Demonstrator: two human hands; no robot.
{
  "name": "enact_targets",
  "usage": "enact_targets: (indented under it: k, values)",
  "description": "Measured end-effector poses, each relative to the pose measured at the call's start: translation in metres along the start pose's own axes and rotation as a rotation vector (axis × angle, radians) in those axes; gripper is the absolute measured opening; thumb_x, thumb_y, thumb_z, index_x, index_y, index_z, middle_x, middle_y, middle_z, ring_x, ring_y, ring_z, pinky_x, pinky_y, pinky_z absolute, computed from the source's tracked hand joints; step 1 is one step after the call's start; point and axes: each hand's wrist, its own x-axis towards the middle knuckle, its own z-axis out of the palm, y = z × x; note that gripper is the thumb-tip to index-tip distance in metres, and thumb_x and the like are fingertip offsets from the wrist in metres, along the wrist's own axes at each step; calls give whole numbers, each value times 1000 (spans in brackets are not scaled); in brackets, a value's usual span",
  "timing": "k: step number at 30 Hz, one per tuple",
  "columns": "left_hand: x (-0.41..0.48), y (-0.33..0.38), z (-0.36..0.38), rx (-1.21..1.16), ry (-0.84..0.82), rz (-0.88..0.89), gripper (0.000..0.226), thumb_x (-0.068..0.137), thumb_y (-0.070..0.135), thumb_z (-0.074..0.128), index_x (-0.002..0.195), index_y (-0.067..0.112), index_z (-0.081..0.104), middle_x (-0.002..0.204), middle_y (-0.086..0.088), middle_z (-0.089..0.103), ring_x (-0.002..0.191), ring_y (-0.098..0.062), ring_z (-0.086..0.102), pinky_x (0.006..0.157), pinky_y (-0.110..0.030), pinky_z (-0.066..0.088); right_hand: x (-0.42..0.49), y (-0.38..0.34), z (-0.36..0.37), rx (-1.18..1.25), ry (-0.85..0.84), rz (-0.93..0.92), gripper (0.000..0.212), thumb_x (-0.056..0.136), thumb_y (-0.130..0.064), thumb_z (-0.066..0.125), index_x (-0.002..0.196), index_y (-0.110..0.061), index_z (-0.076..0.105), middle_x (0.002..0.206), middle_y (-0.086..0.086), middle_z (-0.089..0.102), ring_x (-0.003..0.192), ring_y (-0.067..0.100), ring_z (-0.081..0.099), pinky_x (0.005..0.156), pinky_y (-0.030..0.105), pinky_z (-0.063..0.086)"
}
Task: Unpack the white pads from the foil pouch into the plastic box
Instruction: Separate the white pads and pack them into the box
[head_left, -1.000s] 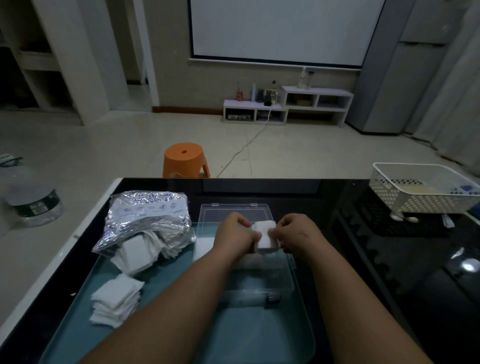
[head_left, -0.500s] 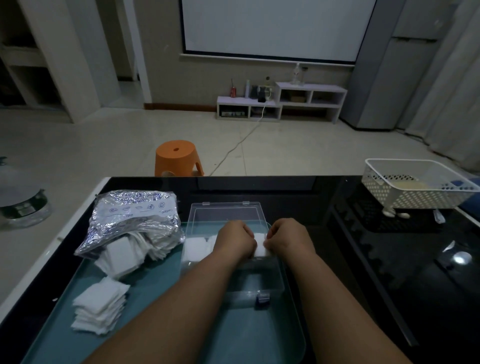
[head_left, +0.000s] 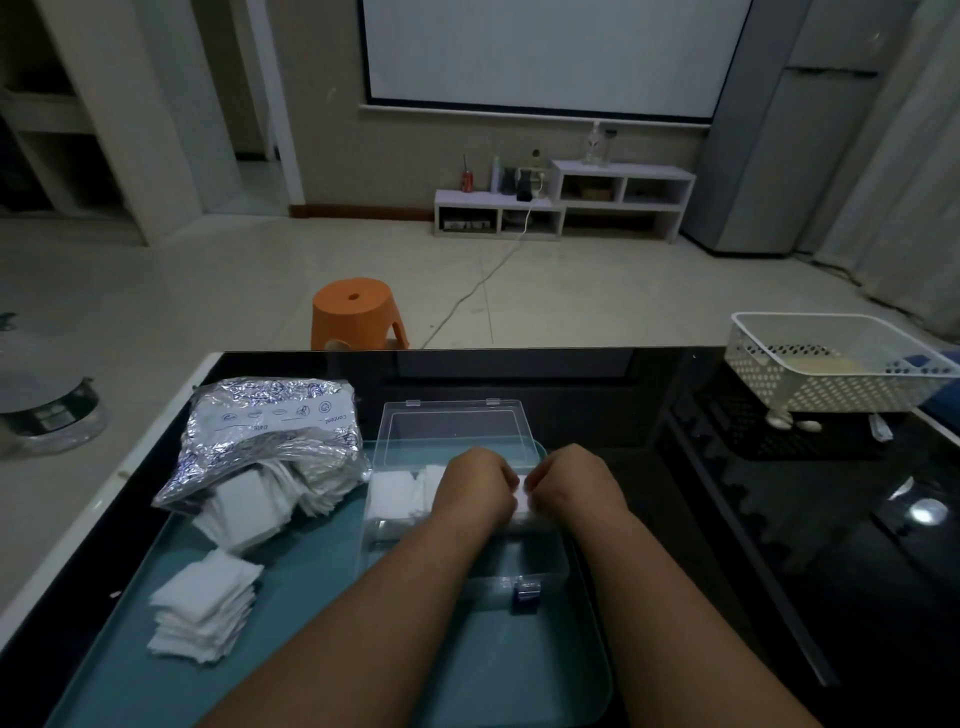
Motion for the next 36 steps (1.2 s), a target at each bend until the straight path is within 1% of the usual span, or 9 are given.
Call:
enact_targets:
  k: [4,9,12,15,17,20,28,33,36]
  values:
    - [-5,-1,-8,-32,-41,46,29,90,8,60,115,19,70,123,-3,67,111,-18,61,100,-32,47,-7,-4,-8,-21,40,-41,17,87,-18,62,97,-23,75,97,1,71,85,18,64,79,32,54]
    - [-20,-22,-30,-211,56,53,32,90,4,53,111,21,71,117,0,69,102,-16,64,92,-32,51,-26,-20,-17,76,191,-145,18,88,-17,61,98,-24,73,103,0,71,91,17,63,78,31,51]
    - [-33,-37,-45,-210,133,63,24,89,12,57,104,24,71,112,4,69,98,-14,63,82,-23,45,-37,-35,-14,135,151,-209,20,89,-15,61,106,-21,71,109,1,68,94,15,61,81,31,50]
    - [-47,-55,-62,-200,184,38,22,89,15,57,101,27,70,111,6,68,100,-13,61,83,-25,45,-49,-49,-5,172,104,-268,27,89,-14,61,115,-21,66,115,2,65,99,15,60,89,33,51]
    - [-59,-68,-74,-208,219,15,22,88,15,57,101,28,70,107,8,67,98,-12,60,81,-27,45,-57,-57,2,174,83,-315,29,89,-13,60,115,-24,65,115,1,65,99,15,60,90,34,52]
    - [-72,-88,-93,-211,259,-5,20,86,15,59,97,27,70,101,7,68,94,-12,61,80,-26,46,-67,-69,11,178,55,-367,31,89,-14,58,118,-23,65,115,-1,65,96,15,60,77,27,49]
    - [-95,-134,-132,-246,316,-75,16,83,15,68,79,30,66,90,9,69,84,-12,65,77,-32,55,-95,-108,37,208,-13,-493,29,87,-14,57,112,-21,71,111,1,70,99,18,64,87,30,51]
    - [-101,-160,-150,-121,280,-93,21,79,8,69,79,28,67,83,11,66,88,-12,65,80,-27,51,-107,-126,57,171,-67,-542,27,85,-13,57,105,-24,72,107,1,71,94,18,66,87,34,55]
    - [-102,-168,-156,82,202,-104,19,74,12,73,74,30,66,88,9,69,86,-11,65,78,-26,52,-111,-131,66,107,-101,-566,29,85,-12,56,106,-25,72,110,1,71,98,21,65,89,34,54]
